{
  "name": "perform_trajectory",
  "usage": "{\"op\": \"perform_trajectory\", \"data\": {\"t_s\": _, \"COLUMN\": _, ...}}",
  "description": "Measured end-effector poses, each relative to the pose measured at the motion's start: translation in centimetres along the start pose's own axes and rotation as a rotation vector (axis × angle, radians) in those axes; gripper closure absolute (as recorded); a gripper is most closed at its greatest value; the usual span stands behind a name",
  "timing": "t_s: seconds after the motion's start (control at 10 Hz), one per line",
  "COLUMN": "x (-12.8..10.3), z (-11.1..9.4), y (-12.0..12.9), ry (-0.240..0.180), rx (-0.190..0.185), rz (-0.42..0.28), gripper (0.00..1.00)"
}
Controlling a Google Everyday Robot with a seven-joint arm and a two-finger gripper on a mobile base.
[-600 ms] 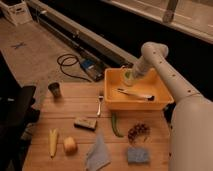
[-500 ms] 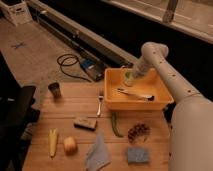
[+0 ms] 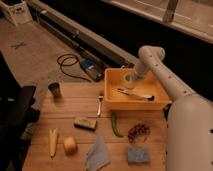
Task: Stack cups into tray
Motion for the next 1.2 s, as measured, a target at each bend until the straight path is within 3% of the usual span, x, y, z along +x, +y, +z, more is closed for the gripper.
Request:
{"op": "perform_trajectory", "data": {"t_s": 0.5, "x": 2.0, "z": 2.3, "y": -1.1, "ry": 0.035, "rx": -0.012, "rz": 0.025, "gripper": 0.99}}
{"op": "perform_trajectory", "data": {"t_s": 0.6, "x": 2.0, "z": 2.3, "y": -1.1, "ry": 0.036, "rx": -0.010, "rz": 0.025, "gripper": 0.95}}
{"op": "perform_trajectory", "data": {"t_s": 0.9, "x": 2.3, "z": 2.5, "y": -1.4, "ry": 0.045, "rx": 0.001, "rz": 0.028, "gripper": 0.68}}
{"op": "perform_trajectory", "data": {"t_s": 1.0, "x": 2.4, "z": 2.6, "y": -1.5, "ry": 0.047, "rx": 0.005, "rz": 0.030, "gripper": 0.65}}
{"op": "perform_trajectory", "data": {"t_s": 1.2, "x": 2.4, "z": 2.4, "y": -1.5, "ry": 0.048, "rx": 0.005, "rz": 0.031, "gripper": 0.76}}
